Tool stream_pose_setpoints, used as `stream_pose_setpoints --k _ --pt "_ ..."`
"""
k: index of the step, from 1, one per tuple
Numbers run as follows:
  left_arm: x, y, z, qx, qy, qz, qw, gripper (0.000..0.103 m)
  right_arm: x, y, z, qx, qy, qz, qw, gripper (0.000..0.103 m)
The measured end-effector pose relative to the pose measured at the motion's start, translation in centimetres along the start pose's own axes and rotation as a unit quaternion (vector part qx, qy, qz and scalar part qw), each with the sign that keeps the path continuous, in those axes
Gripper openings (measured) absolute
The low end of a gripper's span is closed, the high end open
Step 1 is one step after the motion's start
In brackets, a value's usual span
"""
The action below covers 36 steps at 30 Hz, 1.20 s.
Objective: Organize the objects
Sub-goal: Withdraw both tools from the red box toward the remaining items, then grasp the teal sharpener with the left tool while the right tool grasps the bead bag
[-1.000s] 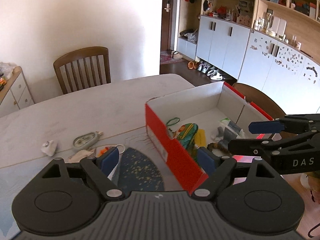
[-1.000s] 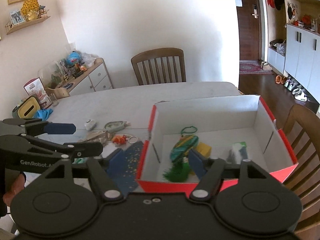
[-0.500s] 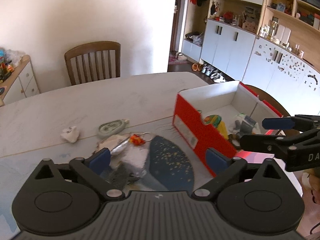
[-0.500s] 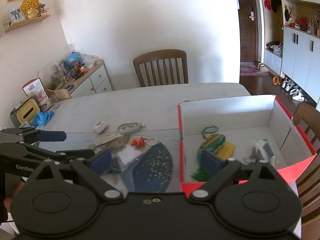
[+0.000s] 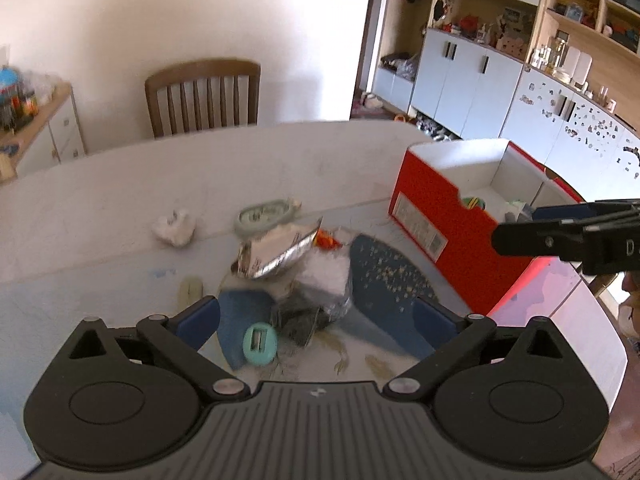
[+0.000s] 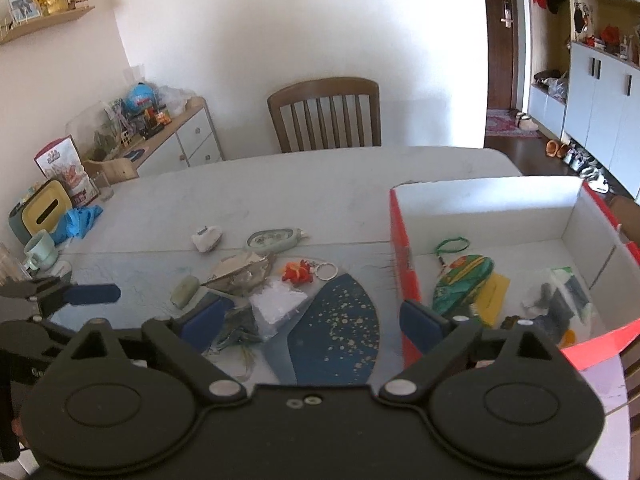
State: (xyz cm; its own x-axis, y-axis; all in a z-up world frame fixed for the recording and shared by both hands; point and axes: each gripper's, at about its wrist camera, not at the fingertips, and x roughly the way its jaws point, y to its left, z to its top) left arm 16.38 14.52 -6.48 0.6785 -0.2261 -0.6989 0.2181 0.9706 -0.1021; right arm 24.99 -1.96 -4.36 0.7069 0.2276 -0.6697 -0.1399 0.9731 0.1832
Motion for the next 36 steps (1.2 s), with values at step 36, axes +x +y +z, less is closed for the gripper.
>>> stream_pose_setpoints --k 36 --pt "9.5 5.8 -4.0 -0.041 0.049 0.02 0.9978 0.076 15.9 3.6 0.5 -0.064 0.119 0.01 0.991 0.071"
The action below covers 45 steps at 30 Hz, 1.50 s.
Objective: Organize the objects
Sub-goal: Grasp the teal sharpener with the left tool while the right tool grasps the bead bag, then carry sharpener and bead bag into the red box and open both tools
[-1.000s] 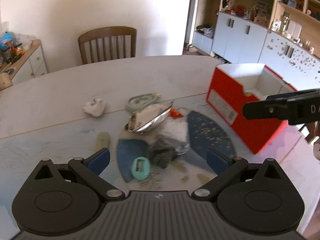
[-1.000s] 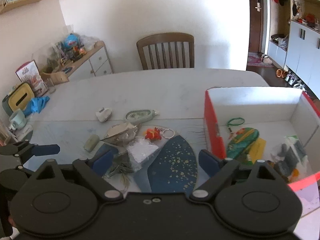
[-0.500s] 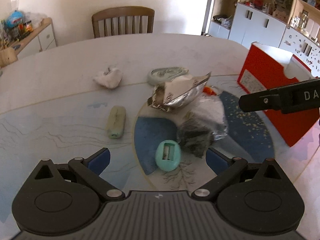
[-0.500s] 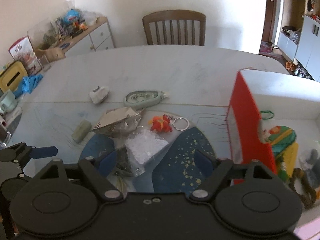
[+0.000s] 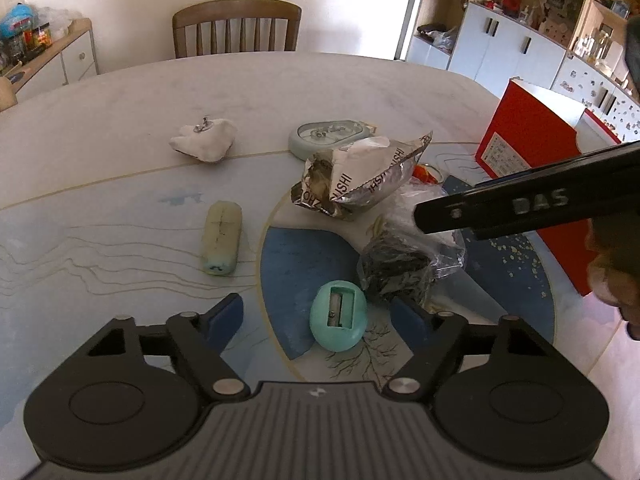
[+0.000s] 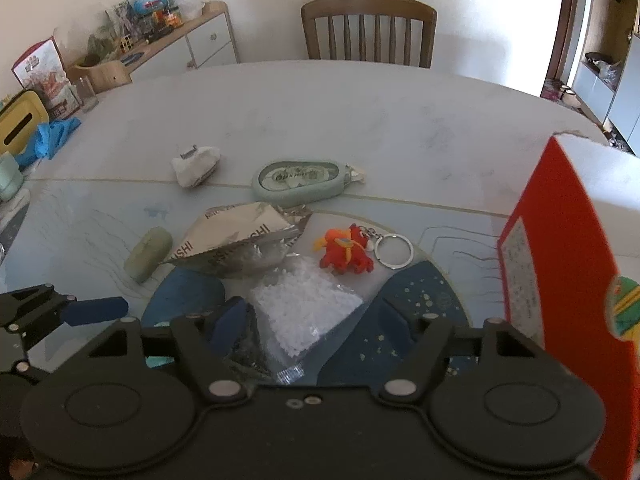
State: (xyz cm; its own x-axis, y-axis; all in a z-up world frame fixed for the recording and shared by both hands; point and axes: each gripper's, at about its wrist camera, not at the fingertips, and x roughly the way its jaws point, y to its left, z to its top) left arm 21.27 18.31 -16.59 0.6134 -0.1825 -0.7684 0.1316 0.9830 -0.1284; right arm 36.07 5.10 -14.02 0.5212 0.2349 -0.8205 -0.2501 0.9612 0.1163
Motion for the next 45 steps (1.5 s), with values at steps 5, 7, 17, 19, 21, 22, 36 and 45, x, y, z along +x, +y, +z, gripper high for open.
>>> stream_pose_setpoints --k 5,7,17,19,21,22,36,45 --pt "0.1 -0.4 0.0 0.006 -0.002 -0.007 1.0 0.061 0.8 -0.2 0.0 0.007 0.009 -0.001 1.0 0.069" --pt "0.1 -0.4 0.1 0.006 -0.001 -0.008 0.9999 0.055 1.0 -0.3 -0.1 0.014 0.013 -0.001 1.0 0.069" --pt "-0.3 -0.7 0.0 0.009 0.004 -0.009 0.9999 0.03 0.6 -0.5 -0.3 0.028 0.014 0.011 0.999 0.038" --pt "-0.4 -0.7 -0.1 0.01 0.005 -0.006 0.9999 0.03 0.3 -0.5 -0.4 0.028 0.012 0.011 0.999 0.033" --pt "-0.5 -0.7 -0.2 0.01 0.007 -0.003 0.9999 0.03 0.0 -0.5 -0.5 0.027 0.01 0.009 1.0 0.025" --pt "-0.5 -0.7 -0.1 0.008 0.008 -0.002 0.9999 0.03 -0.2 -0.6 -0.6 0.028 0.009 0.011 1.0 0.024" --pt "-3.7 -1.7 0.0 0.009 -0.005 -0.008 0.9999 0.03 -6.0 -1.4 -3.4 0.055 -0.011 0.019 0.998 0.02" --pt "-6.2 -3.5 0.2 0.015 -0.016 -0.011 0.9997 0.03 -9.9 -1.5 -5.5 0.064 -0.011 0.051 0.997 0.02"
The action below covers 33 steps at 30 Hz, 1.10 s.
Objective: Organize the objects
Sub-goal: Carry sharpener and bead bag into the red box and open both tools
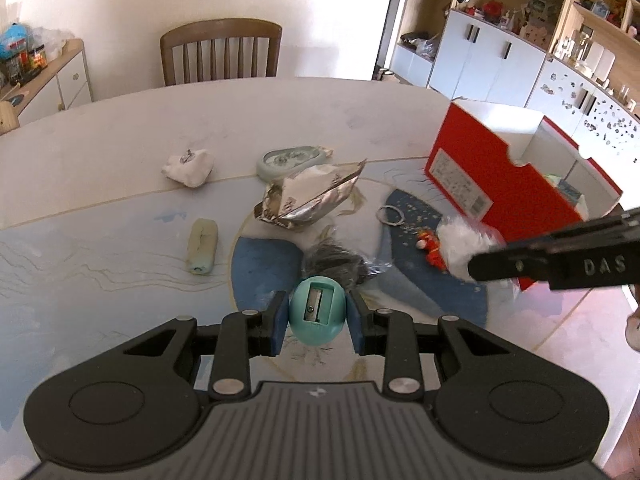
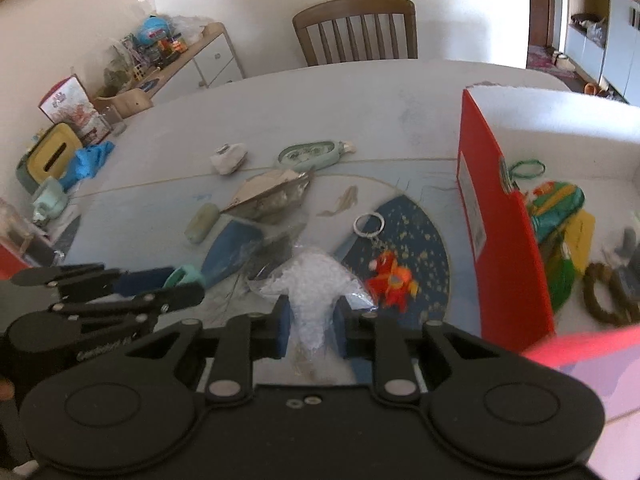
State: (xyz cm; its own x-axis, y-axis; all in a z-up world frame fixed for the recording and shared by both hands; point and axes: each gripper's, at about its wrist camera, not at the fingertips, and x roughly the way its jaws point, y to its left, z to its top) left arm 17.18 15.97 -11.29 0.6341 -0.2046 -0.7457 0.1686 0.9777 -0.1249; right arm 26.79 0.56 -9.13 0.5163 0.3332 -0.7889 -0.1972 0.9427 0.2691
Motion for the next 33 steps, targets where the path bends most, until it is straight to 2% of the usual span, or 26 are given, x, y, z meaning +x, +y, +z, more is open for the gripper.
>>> stream_pose_setpoints --k 9,16,24,33 --pt "-2.6 -3.6 0.9 0.026 -0.012 -0.006 0.9996 0.03 -4.4 -0.8 -0.9 -0.006 -0.024 0.013 1.0 0.02" --pt "-4.1 -7.2 2.4 0.05 -0.028 -0.012 0.9983 0.03 -7.4 -2.9 -1.1 -0.007 -0.05 0.012 0.999 0.02" --pt "-4.1 -12.1 3.7 0.076 -0.04 -0.021 0.9961 0.03 -10.4 -7.2 -1.6 -0.001 -0.069 0.005 0.998 0.02" --pt "-2.1 -18.3 5.6 0.103 -0.04 -0.032 0.9933 0.03 -12.8 -12.8 -1.5 0.006 -0.084 -0.013 0.996 0.02"
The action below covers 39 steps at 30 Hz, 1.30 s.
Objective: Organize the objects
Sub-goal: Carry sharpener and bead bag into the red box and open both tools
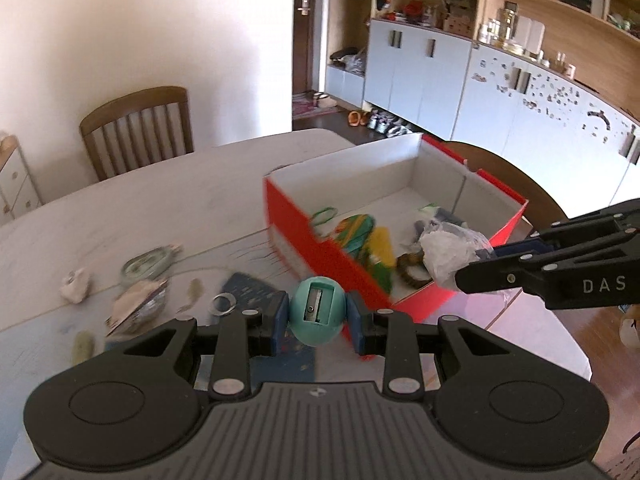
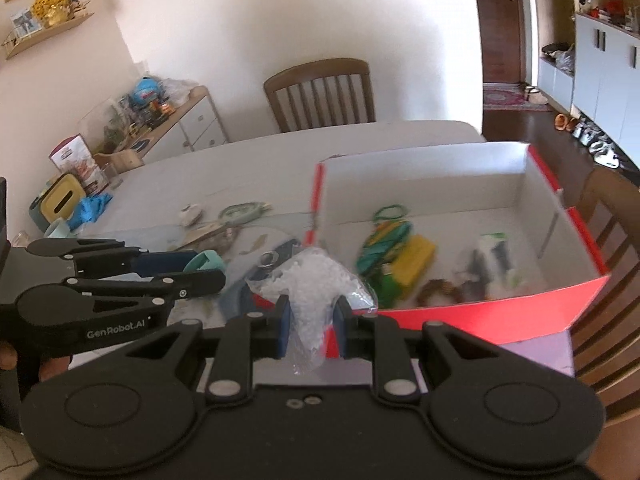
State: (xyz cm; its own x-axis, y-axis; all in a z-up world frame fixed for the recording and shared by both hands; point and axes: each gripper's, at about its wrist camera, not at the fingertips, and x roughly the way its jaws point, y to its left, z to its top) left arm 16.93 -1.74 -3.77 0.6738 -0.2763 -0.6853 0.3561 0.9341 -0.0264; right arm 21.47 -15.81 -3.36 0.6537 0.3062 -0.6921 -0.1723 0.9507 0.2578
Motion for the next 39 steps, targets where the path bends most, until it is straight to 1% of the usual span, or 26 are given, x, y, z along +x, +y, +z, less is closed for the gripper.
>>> stream_pose_setpoints --k 6,11,20,25,30,39 --pt "2.5 -3.5 1.8 0.019 0.009 -0.005 0.9998 0.03 -0.3 -3.6 0.8 -0.006 -0.003 -0.014 1.0 0.02" --pt "4.6 -5.4 3.5 0.026 0.016 -0.005 0.9995 0.03 0.1 -6.6 2.2 -0.012 -0.004 -0.023 1.0 0.02" --pt "9.1 -8.2 6.3 0.044 0.043 -0.01 0.998 0.03 3.3 -10.8 5.2 -0.017 0.004 -0.031 0.999 0.02" --pt "11.8 -9.2 7.3 0.053 0.062 -0.002 0.9967 0.03 5.6 -11.9 6.7 -0.023 0.011 -0.031 0.999 0.02" --pt "14.3 -10.3 7.8 0.059 0.09 0.002 0.9942 0.03 8.3 -12.9 7.7 -0.025 0.032 -0.032 0.999 0.021" --pt "17.9 -11.6 8.1 0.083 0.13 0.013 0.988 0.03 12.3 -13.8 8.1 -0.037 0.072 -0.035 0.996 0.021"
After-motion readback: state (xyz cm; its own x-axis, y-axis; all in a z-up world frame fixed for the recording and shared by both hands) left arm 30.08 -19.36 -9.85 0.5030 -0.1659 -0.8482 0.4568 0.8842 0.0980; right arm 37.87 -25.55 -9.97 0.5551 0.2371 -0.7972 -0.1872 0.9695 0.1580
